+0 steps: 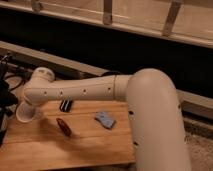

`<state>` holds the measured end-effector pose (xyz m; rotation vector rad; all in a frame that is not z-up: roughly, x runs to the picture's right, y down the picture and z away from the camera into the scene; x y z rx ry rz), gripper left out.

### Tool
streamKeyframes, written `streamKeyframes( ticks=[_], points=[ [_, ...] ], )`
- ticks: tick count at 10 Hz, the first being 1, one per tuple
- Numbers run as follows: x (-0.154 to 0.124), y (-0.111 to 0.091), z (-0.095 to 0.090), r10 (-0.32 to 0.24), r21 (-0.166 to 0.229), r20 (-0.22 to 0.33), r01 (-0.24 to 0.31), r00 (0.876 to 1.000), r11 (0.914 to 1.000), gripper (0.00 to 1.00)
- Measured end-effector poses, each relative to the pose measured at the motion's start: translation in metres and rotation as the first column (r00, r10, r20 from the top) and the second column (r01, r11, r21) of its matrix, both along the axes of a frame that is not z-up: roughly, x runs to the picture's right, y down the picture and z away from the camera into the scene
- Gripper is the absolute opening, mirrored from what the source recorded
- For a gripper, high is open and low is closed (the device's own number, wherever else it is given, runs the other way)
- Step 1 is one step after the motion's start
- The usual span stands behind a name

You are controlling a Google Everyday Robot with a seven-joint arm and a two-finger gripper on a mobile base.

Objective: Pick up the ceramic cup

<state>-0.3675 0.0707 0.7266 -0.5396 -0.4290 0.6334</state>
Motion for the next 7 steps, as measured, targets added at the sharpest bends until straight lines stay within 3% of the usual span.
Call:
streamKeyframes(
  ticks=[5, 6, 7],
  points=[
    [0.0139, -0.0035, -0.004, 0.011, 0.009, 0.002, -0.011, 1.0, 0.9999, 0.24],
    [0.016, -0.0053, -0.0039, 0.012, 0.012, 0.002, -0.012, 1.0, 0.9999, 0.19],
    [0.0161, -0.0066, -0.0055, 0.01, 0.015, 0.006, -0.01, 1.0, 0.9998, 0.08]
  ],
)
